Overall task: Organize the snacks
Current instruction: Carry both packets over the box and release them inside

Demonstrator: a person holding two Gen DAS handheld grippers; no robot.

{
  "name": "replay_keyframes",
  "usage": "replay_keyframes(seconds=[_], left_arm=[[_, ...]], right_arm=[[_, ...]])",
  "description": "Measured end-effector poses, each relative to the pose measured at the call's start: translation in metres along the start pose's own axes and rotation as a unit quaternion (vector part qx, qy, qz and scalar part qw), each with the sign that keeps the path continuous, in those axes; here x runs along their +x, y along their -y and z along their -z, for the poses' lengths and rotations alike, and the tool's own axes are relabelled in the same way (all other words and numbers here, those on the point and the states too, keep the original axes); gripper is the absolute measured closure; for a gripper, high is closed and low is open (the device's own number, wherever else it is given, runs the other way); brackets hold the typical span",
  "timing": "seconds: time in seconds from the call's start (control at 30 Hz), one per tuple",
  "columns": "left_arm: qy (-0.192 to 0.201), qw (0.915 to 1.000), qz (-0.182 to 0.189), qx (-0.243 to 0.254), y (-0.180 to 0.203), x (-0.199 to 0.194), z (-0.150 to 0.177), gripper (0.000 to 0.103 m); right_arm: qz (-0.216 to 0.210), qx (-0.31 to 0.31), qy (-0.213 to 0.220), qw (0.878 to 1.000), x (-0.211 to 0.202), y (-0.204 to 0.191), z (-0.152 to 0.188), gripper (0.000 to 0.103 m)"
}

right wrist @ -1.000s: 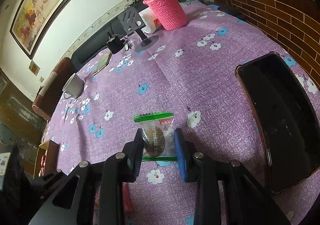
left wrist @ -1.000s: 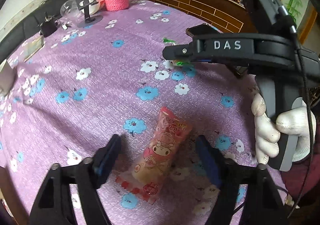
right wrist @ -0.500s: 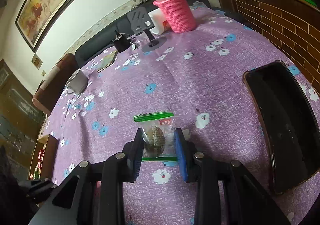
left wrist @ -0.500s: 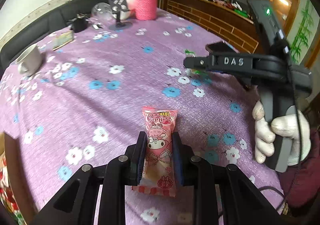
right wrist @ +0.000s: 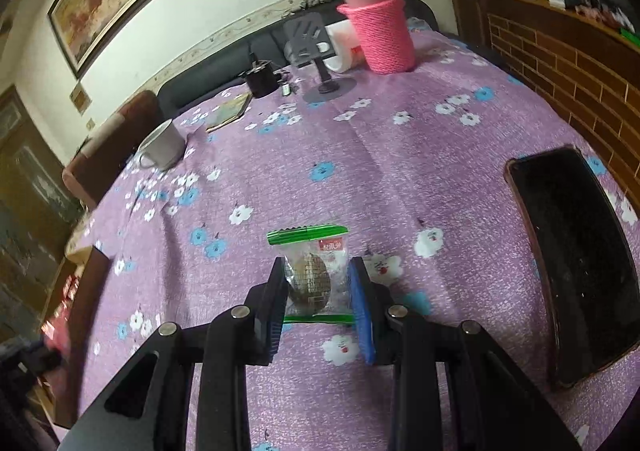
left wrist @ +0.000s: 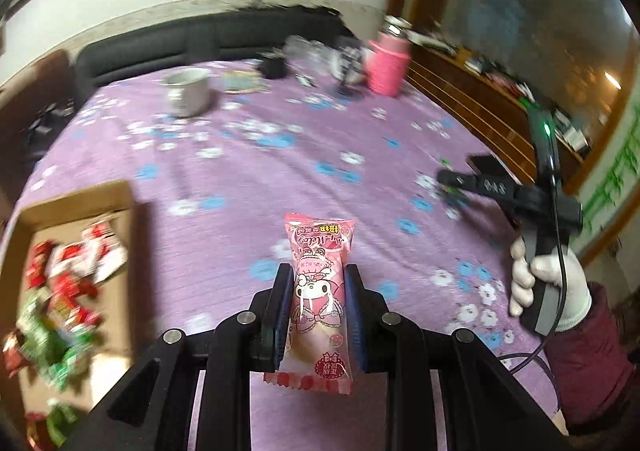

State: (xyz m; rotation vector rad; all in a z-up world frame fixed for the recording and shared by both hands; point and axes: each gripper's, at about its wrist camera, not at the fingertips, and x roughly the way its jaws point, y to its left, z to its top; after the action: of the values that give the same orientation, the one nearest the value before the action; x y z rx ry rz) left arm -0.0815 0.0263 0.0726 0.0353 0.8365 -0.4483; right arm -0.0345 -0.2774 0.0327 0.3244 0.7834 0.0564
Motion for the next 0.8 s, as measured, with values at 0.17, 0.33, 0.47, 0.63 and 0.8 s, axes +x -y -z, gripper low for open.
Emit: replay_keyframes(seconds=[0.17, 0.33, 0.47, 0.63, 0.8], left_arm=[[0.028, 0.998, -0.043, -0.036, -0.037, -0.035, 0.011, 0.077], [0.046, 0.9947, -0.071, -0.057, -0.065, -0.058, 0.022, 0.077], [0.057, 0.9917, -0.086, -0.076, -0.083, -0.07, 0.03, 0.077], [0.067, 0.9878, -0.102, -0.097, -0.102, -0.083, 0.039, 0.077], [0.071, 0.9842, -0.112, -0.117, -0.124, -0.092, 0.051, 0.077]], right_arm=[[0.005, -0.037, 0.0, 0.999, -0.003, -0.028, 0.007, 0.074], [-0.032, -0.069, -0.008, 0.997, -0.02, -0.076, 0.022, 0.074], [-0.069, -0.113, -0.018, 0.991, -0.029, -0.129, 0.031, 0.074], [-0.108, -0.161, -0.038, 0.98, -0.029, -0.192, 0.042, 0.074], [-0.136, -0.205, -0.06, 0.967, -0.024, -0.251, 0.059, 0.074]])
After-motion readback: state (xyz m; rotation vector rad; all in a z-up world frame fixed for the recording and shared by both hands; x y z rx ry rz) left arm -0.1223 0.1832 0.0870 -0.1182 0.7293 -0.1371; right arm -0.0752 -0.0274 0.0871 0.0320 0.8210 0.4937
